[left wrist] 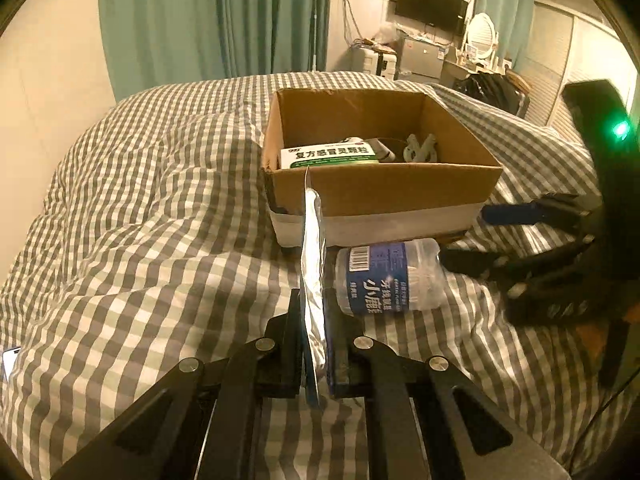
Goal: Organize objects
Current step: 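Grasp the teal blister pack with the left gripper while the right grasps the water bottle, then drop the blister pack and water bottle into the cardboard box and release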
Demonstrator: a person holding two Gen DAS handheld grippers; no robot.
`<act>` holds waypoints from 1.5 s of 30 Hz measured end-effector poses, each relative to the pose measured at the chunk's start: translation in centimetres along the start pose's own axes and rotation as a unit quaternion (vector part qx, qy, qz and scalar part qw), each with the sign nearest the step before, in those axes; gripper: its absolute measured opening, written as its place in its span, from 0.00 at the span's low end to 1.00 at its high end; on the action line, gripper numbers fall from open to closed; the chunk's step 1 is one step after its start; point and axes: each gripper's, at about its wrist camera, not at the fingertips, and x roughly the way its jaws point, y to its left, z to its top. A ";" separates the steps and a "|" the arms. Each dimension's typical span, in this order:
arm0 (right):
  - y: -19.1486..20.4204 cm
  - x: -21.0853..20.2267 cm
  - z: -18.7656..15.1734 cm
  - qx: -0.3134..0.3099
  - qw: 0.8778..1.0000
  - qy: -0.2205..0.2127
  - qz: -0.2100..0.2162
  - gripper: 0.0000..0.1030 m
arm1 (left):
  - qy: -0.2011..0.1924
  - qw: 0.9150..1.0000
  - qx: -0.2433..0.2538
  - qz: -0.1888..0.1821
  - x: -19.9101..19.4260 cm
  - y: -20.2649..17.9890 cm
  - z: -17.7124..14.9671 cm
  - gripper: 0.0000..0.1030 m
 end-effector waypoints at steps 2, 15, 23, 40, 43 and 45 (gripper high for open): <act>0.5 1.4 0.2 -0.002 1.000 0.010 0.002 0.77 | 0.000 1.000 -0.003 -0.002 0.3 0.3 0.2 0.08; 1.8 7.2 0.2 0.009 0.998 0.048 0.046 0.81 | 0.010 1.000 -0.014 -0.002 1.1 1.2 -0.2 0.08; 3.3 4.0 -1.0 -0.034 0.999 0.027 0.016 0.67 | -0.004 1.000 -0.009 0.005 -0.1 1.2 0.4 0.08; 1.3 -10.8 6.3 -0.041 0.990 -0.136 -0.024 0.65 | -0.072 0.997 0.017 -0.006 -3.4 -0.3 8.1 0.08; -0.2 -11.9 9.1 -0.051 0.985 -0.151 -0.061 0.65 | -0.081 0.996 0.023 -0.014 -2.8 -0.9 10.5 0.08; -1.5 -11.7 10.8 -0.049 0.984 -0.154 -0.073 0.65 | -0.087 0.996 0.033 -0.011 -1.9 -1.5 12.5 0.08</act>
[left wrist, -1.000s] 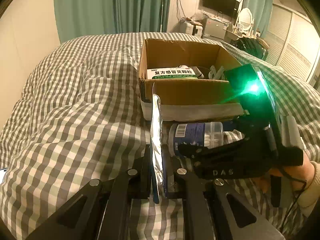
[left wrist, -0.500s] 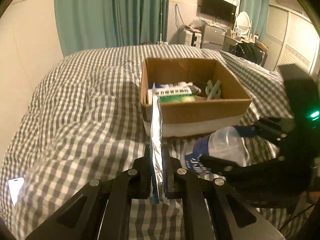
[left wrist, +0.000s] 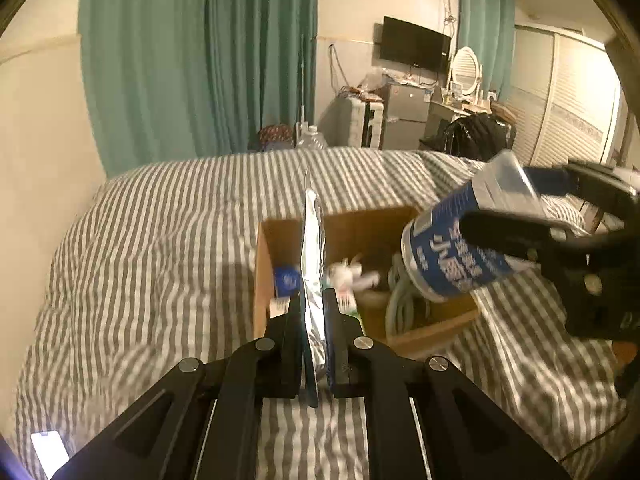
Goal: Organize objects
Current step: 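Drop the blister pack and water bottle into the cardboard box and release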
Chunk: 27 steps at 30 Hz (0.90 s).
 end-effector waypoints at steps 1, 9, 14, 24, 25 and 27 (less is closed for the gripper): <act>-0.7 0.8 0.9 -0.001 1.000 0.003 -0.006 0.65 | 0.000 1.000 0.001 -0.001 0.5 -0.1 0.5 0.08; -3.9 8.1 2.9 -0.003 0.999 0.039 -0.031 0.65 | 0.032 0.999 0.012 -0.008 7.9 -1.4 3.3 0.08; -5.6 12.1 1.8 0.031 0.996 0.087 0.000 0.65 | 0.059 0.998 0.000 -0.016 12.2 -2.0 2.4 0.08; -7.8 10.1 1.8 0.094 0.995 0.041 0.019 0.77 | 0.070 0.997 -0.010 -0.019 13.6 -2.5 1.9 0.13; -7.9 9.5 2.2 0.098 0.994 0.035 0.019 0.77 | 0.066 0.998 -0.007 -0.016 13.0 -2.5 2.0 0.20; -8.3 8.0 2.6 0.105 0.994 0.018 0.024 0.77 | 0.058 0.998 -0.003 -0.003 11.8 -2.8 2.5 0.42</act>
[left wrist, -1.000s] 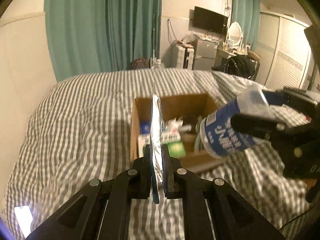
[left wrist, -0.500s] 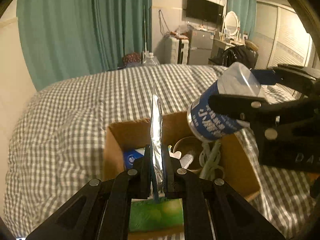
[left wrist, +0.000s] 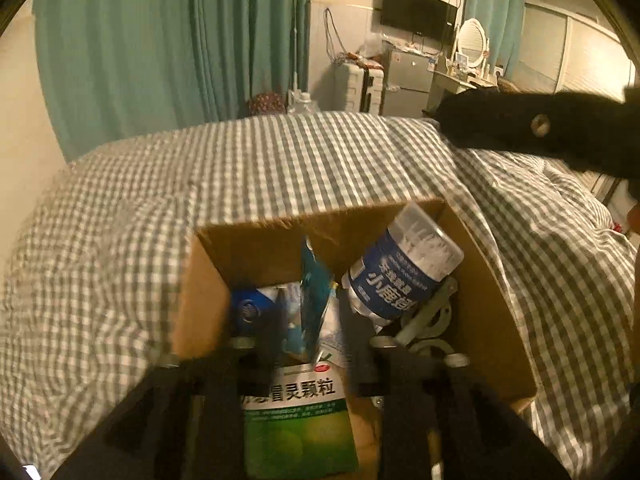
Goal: Organize objects
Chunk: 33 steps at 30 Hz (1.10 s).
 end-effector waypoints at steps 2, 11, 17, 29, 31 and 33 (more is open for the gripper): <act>0.2 -2.1 0.4 -0.003 1.000 -0.017 0.002 0.79 | -0.016 1.000 -0.011 0.005 -1.7 0.3 0.4 0.57; 1.6 -12.0 0.3 -0.048 0.988 -0.137 -0.052 0.94 | -0.090 0.995 -0.020 0.035 -9.9 0.1 2.3 0.83; 2.3 -18.0 -0.6 -0.052 0.971 -0.214 -0.089 1.00 | -0.134 0.989 -0.026 0.052 -14.9 -0.4 2.9 0.92; 2.6 -19.9 -5.5 -0.009 0.973 -0.214 -0.089 1.00 | -0.227 0.969 -0.038 0.087 -22.0 -1.5 0.1 1.00; 2.5 -20.0 -6.2 -0.002 0.972 -0.219 -0.088 1.00 | -0.239 0.966 -0.042 0.094 -22.5 -1.6 -0.8 1.00; 2.8 -20.4 -7.1 0.001 0.970 -0.226 -0.088 1.00 | -0.243 0.964 -0.045 0.098 -22.7 -1.6 -1.7 1.00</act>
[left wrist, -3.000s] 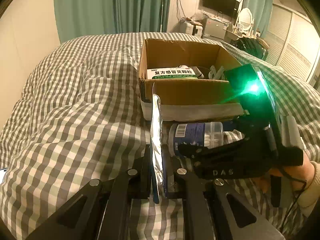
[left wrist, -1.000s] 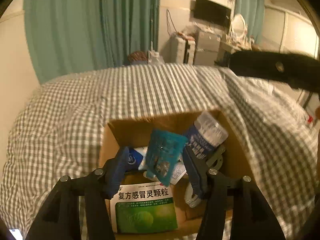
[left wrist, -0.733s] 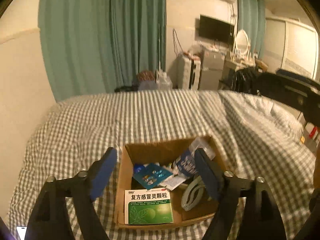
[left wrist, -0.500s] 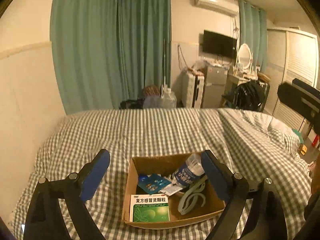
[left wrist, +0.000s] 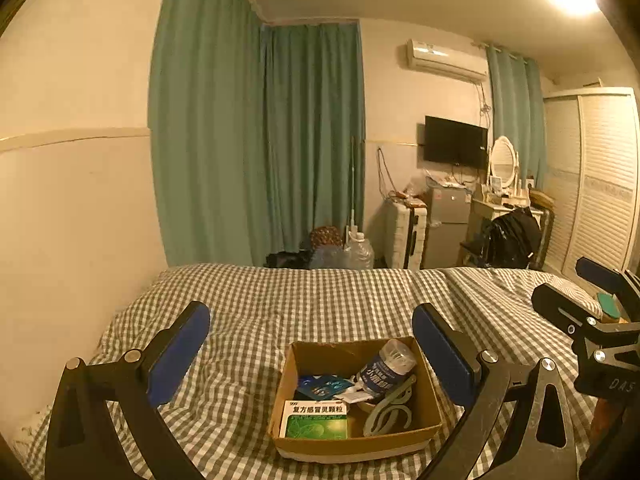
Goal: Organize objects
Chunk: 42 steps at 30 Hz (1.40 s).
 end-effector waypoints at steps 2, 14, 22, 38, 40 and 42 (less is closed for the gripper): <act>0.1 -0.4 -0.8 0.000 1.000 -0.002 0.000 1.00 | -0.006 1.000 0.002 0.005 -0.4 0.0 -0.9 1.00; 0.4 1.0 -5.7 -0.004 0.998 0.066 -0.008 1.00 | 0.039 0.999 0.017 0.018 0.9 -0.5 -5.6 1.00; -0.1 1.1 -5.7 0.008 0.997 0.068 -0.018 1.00 | 0.044 0.998 0.030 0.018 0.5 -0.9 -6.2 1.00; -0.2 1.2 -5.6 0.011 0.997 0.072 -0.022 1.00 | 0.047 0.998 0.033 0.018 0.3 -0.6 -6.2 1.00; -0.2 1.2 -5.6 0.011 0.997 0.072 -0.023 1.00 | 0.046 0.998 0.031 0.017 0.2 -0.5 -6.2 1.00; -0.2 1.2 -5.6 0.011 0.997 0.072 -0.023 1.00 | 0.047 0.998 0.031 0.017 0.3 -0.5 -6.2 1.00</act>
